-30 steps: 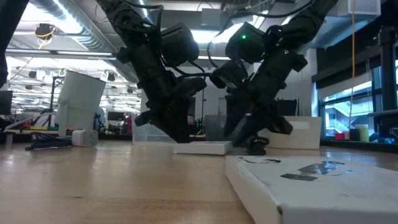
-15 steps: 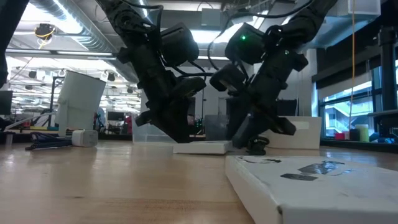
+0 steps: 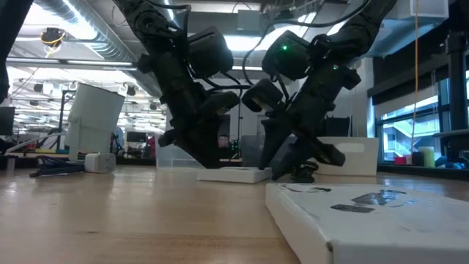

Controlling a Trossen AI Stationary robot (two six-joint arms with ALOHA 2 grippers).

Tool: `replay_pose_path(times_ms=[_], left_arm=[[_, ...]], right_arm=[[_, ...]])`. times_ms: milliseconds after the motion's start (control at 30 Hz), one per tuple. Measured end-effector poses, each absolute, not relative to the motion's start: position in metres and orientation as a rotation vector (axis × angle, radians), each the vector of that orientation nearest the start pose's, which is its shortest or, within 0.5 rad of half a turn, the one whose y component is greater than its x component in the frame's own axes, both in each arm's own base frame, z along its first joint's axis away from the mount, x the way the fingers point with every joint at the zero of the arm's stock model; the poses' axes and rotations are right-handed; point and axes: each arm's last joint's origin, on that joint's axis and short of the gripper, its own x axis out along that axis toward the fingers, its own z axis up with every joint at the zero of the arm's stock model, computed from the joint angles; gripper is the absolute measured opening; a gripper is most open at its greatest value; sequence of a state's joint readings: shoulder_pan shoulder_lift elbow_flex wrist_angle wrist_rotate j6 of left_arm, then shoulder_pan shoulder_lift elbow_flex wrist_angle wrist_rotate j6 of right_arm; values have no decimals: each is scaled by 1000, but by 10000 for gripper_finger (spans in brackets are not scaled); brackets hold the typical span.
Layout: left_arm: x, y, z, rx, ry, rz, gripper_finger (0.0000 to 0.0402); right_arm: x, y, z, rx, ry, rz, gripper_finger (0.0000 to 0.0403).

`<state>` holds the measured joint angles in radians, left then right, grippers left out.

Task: Pick and place items into bin
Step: Put the top white card reader box into the transparent bin

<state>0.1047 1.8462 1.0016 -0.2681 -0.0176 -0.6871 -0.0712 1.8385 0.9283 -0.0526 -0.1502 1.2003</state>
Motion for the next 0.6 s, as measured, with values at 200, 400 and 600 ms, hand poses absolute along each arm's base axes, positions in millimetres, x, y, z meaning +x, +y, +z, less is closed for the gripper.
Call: replay_pose_path(times_ms=[200, 400, 600], left_arm=[[340, 36, 127, -654, 1035, 496, 49], [337, 36, 124, -653, 1039, 498, 49], [336, 36, 123, -661, 1031, 499, 49]], right_arm=[[344, -22, 123, 1220, 845, -546, 123], [345, -18, 123, 1224, 848, -524, 123], [345, -18, 123, 1223, 844, -525, 123]])
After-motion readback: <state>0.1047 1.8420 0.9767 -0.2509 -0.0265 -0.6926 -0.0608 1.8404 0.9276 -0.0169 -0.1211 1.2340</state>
